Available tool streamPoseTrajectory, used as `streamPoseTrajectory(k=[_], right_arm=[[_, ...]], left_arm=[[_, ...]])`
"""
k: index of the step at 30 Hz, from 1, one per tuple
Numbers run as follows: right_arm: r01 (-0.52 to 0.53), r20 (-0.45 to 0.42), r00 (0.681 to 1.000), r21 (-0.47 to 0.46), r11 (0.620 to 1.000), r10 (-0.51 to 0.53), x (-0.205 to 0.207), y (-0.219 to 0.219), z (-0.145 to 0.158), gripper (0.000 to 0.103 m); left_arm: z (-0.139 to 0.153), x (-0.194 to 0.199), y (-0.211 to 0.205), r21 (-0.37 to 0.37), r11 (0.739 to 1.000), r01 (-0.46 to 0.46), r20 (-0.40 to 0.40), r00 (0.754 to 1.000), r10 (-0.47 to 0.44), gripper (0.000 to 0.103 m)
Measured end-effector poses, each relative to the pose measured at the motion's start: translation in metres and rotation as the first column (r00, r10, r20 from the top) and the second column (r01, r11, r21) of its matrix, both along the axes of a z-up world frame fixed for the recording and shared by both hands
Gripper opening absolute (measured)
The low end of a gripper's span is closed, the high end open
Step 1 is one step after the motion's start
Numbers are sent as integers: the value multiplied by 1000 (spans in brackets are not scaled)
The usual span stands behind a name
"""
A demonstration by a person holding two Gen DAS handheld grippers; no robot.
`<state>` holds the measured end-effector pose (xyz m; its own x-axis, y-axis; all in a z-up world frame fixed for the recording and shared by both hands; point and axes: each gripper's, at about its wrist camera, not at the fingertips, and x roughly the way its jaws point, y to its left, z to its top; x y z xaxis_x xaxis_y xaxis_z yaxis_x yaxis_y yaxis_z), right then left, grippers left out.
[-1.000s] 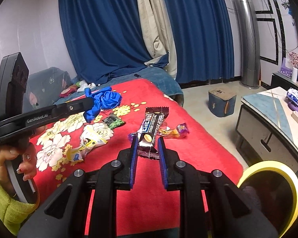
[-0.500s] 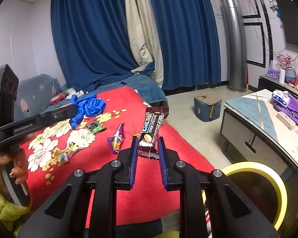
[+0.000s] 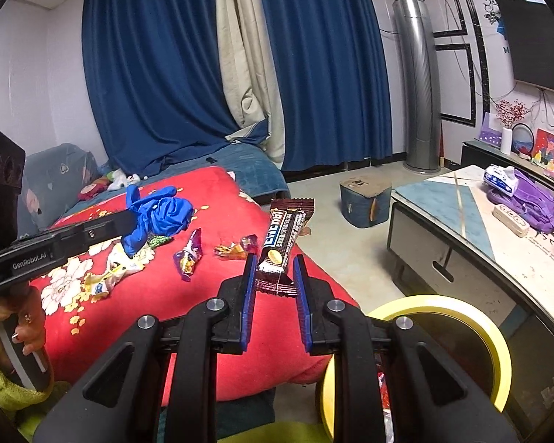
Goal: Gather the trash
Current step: 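Lift and carry the blue glove and chocolate bar wrapper over the yellow bin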
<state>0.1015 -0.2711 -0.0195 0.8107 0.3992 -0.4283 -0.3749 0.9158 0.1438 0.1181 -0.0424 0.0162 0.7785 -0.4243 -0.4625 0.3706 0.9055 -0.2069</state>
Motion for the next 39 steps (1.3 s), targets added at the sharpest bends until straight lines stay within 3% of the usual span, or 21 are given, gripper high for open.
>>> streamPoseTrajectory(k=[22, 39], right_arm=[[120, -42, 992, 7, 993, -119, -5, -54, -19, 19], [246, -69, 967, -20, 969, -247, -6, -97, -40, 19]], left_arm=[[-26, -3, -56, 39, 992, 124, -47, 991, -122, 6], [-47, 1, -103, 42, 980, 193, -82, 979, -189, 6]])
